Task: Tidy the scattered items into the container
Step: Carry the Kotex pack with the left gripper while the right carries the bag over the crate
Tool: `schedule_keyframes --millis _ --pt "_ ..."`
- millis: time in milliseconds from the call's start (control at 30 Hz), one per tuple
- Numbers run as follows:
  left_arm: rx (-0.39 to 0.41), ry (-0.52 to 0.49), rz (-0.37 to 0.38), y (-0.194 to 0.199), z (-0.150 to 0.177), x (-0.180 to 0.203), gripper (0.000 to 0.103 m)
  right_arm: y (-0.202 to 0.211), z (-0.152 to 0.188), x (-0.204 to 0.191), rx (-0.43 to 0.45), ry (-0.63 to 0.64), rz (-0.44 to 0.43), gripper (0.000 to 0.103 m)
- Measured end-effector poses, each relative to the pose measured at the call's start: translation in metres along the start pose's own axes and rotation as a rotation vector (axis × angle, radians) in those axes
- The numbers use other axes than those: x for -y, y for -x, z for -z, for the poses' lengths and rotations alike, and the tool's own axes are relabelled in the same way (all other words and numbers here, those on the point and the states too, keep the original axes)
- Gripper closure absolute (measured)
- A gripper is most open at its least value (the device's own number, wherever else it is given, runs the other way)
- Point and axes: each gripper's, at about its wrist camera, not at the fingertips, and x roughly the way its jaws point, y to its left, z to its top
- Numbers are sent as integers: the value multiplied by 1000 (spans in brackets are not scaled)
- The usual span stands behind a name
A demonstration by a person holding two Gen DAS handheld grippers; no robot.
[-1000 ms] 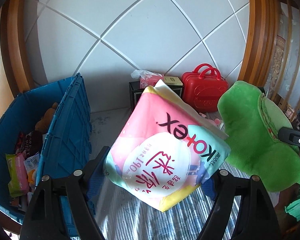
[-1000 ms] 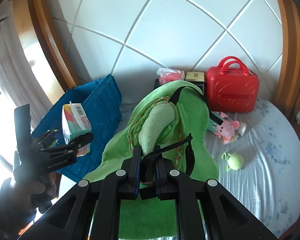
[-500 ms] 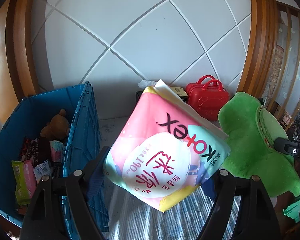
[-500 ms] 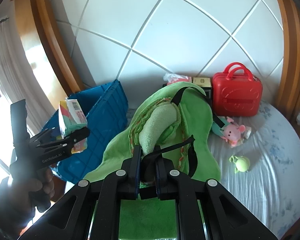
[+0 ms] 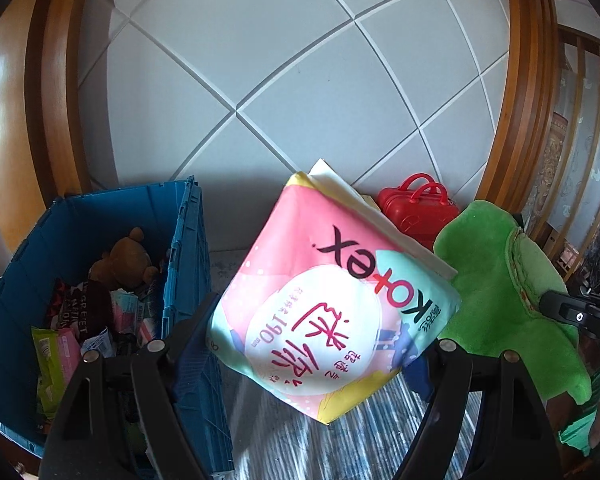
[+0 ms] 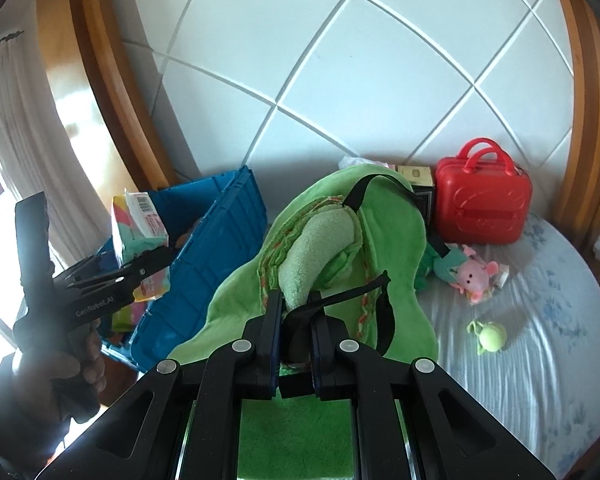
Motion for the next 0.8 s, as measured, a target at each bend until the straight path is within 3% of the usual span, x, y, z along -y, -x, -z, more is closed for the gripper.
schedule_keyframes --millis 800 --pt "41 38 -24 37 -10 -84 23 -21 -4 -69 15 21 -33 92"
